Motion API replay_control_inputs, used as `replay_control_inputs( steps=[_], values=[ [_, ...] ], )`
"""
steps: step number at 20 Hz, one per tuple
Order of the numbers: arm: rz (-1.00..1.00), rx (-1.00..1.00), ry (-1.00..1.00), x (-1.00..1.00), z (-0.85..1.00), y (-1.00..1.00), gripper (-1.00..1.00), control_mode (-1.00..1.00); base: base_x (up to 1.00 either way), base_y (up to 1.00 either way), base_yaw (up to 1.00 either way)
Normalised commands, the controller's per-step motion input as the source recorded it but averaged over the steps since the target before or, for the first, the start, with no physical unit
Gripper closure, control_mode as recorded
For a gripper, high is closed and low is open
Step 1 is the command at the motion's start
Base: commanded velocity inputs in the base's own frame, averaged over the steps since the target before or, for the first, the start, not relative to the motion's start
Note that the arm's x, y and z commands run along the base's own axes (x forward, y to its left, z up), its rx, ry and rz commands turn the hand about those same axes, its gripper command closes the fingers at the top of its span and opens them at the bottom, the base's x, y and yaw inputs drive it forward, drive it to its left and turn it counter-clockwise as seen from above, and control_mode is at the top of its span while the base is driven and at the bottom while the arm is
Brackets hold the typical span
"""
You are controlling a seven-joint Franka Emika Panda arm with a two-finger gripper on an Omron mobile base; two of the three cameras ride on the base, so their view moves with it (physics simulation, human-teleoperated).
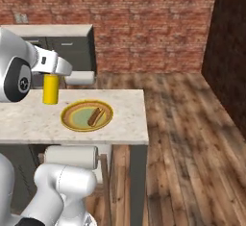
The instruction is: Move the hot dog bun to the plate on the dining table and place the condiment next to that plate. Then navigate to the fridge and take the sausage and place it on the plate as well.
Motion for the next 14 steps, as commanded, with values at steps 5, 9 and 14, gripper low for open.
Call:
replay_control_inputs(
  steps=[5,9,14],
  values=[
    [0.00,0.00,0.00,0.00,0.00,0.00,1.00,1.00,0.66,-0.58,0.49],
    [0.20,0.05,0.03,0.37,-0.03,-0.38,1.00,-1.00,0.32,-0.31,0.25],
    [0.29,0.07,0.01,0.64,-0.33,-0.97,1.00,-1.00,0.00,0.00,0.00]
  ],
)
